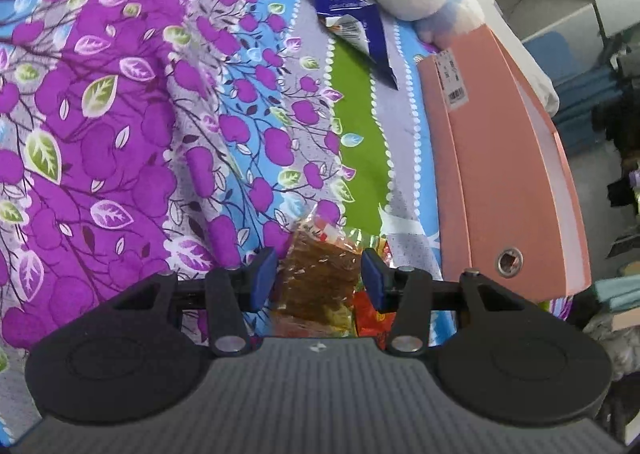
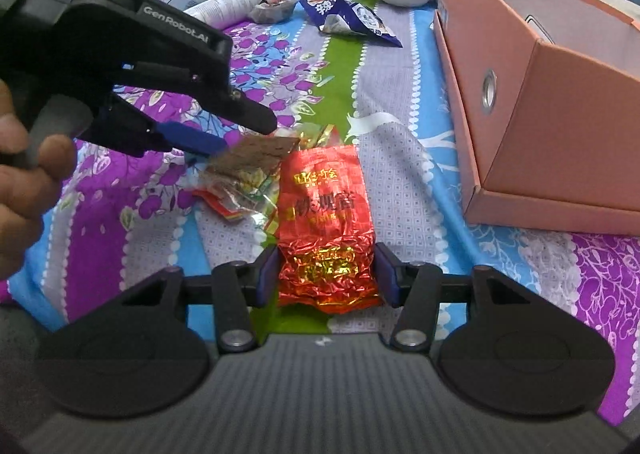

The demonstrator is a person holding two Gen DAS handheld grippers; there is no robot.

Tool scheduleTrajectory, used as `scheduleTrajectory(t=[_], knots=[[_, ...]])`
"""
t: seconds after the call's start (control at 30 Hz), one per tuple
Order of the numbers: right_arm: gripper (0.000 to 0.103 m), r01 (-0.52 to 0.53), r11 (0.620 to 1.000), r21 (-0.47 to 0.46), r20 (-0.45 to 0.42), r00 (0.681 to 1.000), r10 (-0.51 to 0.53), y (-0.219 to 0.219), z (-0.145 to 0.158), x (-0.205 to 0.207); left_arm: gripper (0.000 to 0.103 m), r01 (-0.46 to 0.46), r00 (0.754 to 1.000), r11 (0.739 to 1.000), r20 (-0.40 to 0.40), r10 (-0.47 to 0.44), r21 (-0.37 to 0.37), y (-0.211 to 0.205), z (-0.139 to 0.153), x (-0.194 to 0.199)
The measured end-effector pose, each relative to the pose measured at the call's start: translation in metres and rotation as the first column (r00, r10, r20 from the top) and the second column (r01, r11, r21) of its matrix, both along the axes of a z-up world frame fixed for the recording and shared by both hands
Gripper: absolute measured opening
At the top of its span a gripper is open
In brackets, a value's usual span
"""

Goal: Organize snacks
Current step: 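Lift both held packets up off the bedspread toward the pink box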

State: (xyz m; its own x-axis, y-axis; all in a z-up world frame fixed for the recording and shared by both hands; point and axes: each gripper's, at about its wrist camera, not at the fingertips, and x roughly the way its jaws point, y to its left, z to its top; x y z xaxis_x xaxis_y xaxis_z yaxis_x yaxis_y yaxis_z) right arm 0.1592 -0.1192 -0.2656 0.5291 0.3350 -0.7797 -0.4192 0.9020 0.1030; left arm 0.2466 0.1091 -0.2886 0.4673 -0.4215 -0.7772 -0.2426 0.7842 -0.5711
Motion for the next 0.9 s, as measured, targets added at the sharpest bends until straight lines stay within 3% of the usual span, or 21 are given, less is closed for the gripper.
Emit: scheduleTrajectory(t=[0.3, 0.57, 0.73, 0.9], knots=[[0.054, -0.012, 1.000, -0.001, 0.003, 1.000, 0.012, 0.001, -0.002, 0.001, 0.057, 0.027, 1.000, 0.999, 0.001, -0.027, 0.026, -0.011, 0.004, 0.003], [0.054, -0.004, 1.000, 0.026, -0.005, 1.000, 0.005, -0.002, -0.003, 0.002, 0.057, -0.020, 1.000, 0.986, 0.005, 0.021, -0.166, -0.004, 0.006, 0.001], [0.054, -0.001, 0.999, 0.036, -0.007, 1.000, 0.001, -0.003, -0.003, 0.002, 0.057, -0.052, 0.998, 0.949, 0.017, 0.060, -0.310, 0.002, 0.009, -0.005], [0.054, 0.002, 0.999, 0.040, -0.006, 1.000, -0.001, -0.003, -0.003, 0.002, 0.055, -0.033, 0.999, 0.956, 0.005, 0.036, -0.291, -0.004, 0.007, -0.005]])
